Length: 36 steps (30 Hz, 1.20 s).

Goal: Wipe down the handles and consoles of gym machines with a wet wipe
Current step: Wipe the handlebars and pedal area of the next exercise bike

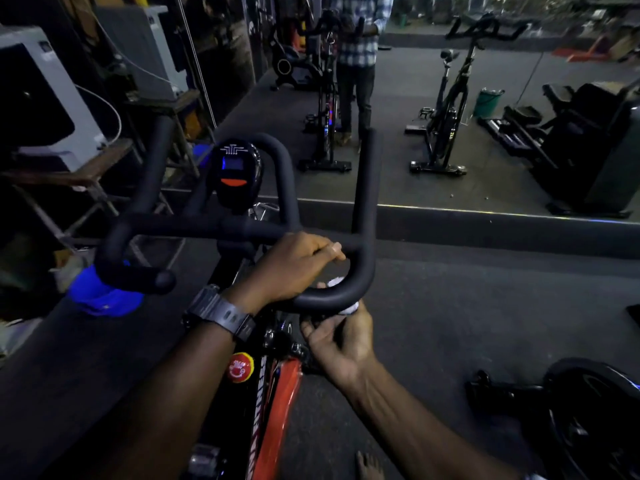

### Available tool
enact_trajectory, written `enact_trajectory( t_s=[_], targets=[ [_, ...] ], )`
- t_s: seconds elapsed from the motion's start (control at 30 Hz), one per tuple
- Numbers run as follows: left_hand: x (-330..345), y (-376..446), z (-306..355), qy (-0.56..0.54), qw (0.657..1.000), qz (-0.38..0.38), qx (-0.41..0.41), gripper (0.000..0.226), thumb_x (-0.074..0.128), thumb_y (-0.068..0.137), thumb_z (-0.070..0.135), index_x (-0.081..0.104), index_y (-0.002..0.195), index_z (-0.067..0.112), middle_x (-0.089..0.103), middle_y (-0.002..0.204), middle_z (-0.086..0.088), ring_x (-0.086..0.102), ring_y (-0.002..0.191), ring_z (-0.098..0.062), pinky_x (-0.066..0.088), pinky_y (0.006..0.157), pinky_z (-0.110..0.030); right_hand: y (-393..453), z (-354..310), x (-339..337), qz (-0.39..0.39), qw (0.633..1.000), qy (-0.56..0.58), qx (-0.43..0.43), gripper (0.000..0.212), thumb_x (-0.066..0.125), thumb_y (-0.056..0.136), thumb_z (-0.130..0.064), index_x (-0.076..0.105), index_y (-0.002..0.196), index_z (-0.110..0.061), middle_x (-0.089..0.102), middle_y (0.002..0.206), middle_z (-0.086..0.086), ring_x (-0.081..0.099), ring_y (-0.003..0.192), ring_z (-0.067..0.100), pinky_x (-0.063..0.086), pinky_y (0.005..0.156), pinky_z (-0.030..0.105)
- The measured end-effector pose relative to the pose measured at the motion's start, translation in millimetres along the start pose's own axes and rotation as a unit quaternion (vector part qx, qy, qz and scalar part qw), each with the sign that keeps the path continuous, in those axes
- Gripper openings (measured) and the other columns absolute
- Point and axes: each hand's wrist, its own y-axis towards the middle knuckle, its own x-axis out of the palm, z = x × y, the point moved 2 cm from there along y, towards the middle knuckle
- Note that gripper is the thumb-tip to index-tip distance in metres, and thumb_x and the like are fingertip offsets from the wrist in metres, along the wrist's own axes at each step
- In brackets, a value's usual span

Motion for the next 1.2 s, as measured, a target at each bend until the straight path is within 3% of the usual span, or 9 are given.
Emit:
enact_trajectory(
  t_s=[0.17, 0.3, 0.53, 0.67, 0.77, 0.87, 0.97, 1.1, 1.2],
  targets=[
    [-14.8, -22.0, -17.3, -0.053, 0.997, -0.029, -0.057, 0.046, 0.048, 0.089, 0.059, 0.078, 0.093, 0.025, 0.078, 0.097, 0.007, 0.072, 0.097, -0.008, 0.054, 0.096, -0.034, -0.4, 45.6, 6.0, -0.05, 0.994, 0.047, 0.084, 0.027, 0.041, 0.088, -0.012, 0.066, 0.095, -0.008, 0.065, 0.089, 0.009, 0.054, 0.072, 0.018, 0.043, 0.07, 0.028],
    [-24.3, -38.6, -23.2, -0.176, 0.981, 0.011, -0.074, 0.047, 0.043, 0.092, 0.055, 0.078, 0.09, 0.024, 0.079, 0.099, 0.002, 0.072, 0.1, -0.009, 0.048, 0.095, -0.027, -1.3, 74.6, 28.0, -0.12, 0.987, 0.039, 0.097, 0.017, 0.047, 0.071, 0.001, 0.061, 0.073, -0.009, 0.052, 0.07, 0.003, 0.039, 0.059, 0.011, 0.03, 0.058, 0.023],
    [-26.2, -52.2, -29.7, -0.246, 0.965, 0.04, -0.081, 0.061, 0.04, 0.09, 0.067, 0.079, 0.093, 0.02, 0.078, 0.102, -0.006, 0.07, 0.109, -0.016, 0.045, 0.099, -0.031, 3.8, 76.5, 29.8, -0.117, 0.985, 0.056, 0.116, 0.039, 0.07, 0.055, 0.02, 0.059, 0.087, 0.002, 0.054, 0.075, 0.009, 0.053, 0.064, 0.013, 0.049, 0.052, 0.022],
    [-25.3, -52.5, -24.2, -0.269, 0.958, 0.058, -0.078, 0.062, 0.032, 0.091, 0.058, 0.075, 0.102, 0.014, 0.078, 0.104, -0.006, 0.071, 0.105, -0.01, 0.046, 0.092, -0.019, -18.2, 26.6, -0.9, -0.022, 1.0, 0.012, 0.018, 0.024, 0.07, 0.063, 0.014, 0.06, 0.079, 0.0, 0.055, 0.07, 0.008, 0.054, 0.062, 0.012, 0.052, 0.053, 0.018],
    [-25.3, -50.6, -23.9, -0.28, 0.954, 0.05, -0.091, 0.065, 0.03, 0.09, 0.063, 0.074, 0.104, 0.018, 0.078, 0.107, -0.001, 0.07, 0.108, -0.011, 0.046, 0.099, -0.025, -24.7, -12.7, -20.4, 0.048, 0.976, -0.15, -0.151, 0.016, 0.06, 0.089, 0.006, 0.07, 0.088, -0.007, 0.068, 0.082, 0.0, 0.063, 0.072, 0.007, 0.054, 0.07, 0.018],
    [-22.6, -48.1, -22.5, -0.269, 0.957, 0.046, -0.094, 0.067, 0.028, 0.089, 0.066, 0.075, 0.107, 0.021, 0.078, 0.107, 0.002, 0.069, 0.109, -0.01, 0.046, 0.101, -0.03, -14.9, -45.6, -23.8, 0.129, 0.867, -0.336, -0.346, 0.013, 0.063, 0.095, -0.008, 0.07, 0.104, -0.014, 0.073, 0.107, 0.0, 0.068, 0.095, 0.006, 0.053, 0.08, 0.02],
    [-20.8, -46.9, -21.4, -0.267, 0.958, 0.05, -0.095, 0.069, 0.026, 0.089, 0.067, 0.074, 0.111, 0.021, 0.077, 0.107, 0.004, 0.069, 0.109, -0.009, 0.046, 0.098, -0.03, -8.1, -79.6, -8.1, 0.108, 0.729, -0.463, -0.492, 0.013, 0.067, 0.093, -0.016, 0.072, 0.105, -0.019, 0.073, 0.106, -0.001, 0.068, 0.098, 0.007, 0.056, 0.08, 0.024],
    [-18.4, -42.7, -17.8, -0.265, 0.957, 0.064, -0.104, 0.073, 0.025, 0.086, 0.069, 0.071, 0.118, 0.021, 0.076, 0.113, 0.005, 0.068, 0.108, -0.008, 0.045, 0.092, -0.029, -14.7, -72.1, 13.3, 0.022, 0.431, -0.72, -0.544, 0.013, 0.072, 0.084, -0.016, 0.076, 0.097, -0.02, 0.066, 0.081, 0.002, 0.06, 0.076, 0.023, 0.05, 0.063, 0.036],
    [-15.0, -39.4, -15.6, -0.27, 0.955, 0.074, -0.095, 0.078, 0.027, 0.081, 0.077, 0.07, 0.118, 0.024, 0.075, 0.116, 0.005, 0.066, 0.111, -0.006, 0.045, 0.095, -0.03, -35.2, -23.3, 32.0, -0.058, 0.384, -0.742, -0.546, 0.015, 0.069, 0.083, -0.014, 0.075, 0.096, -0.019, 0.062, 0.079, 0.002, 0.058, 0.075, 0.023, 0.048, 0.06, 0.031]
  ],
)
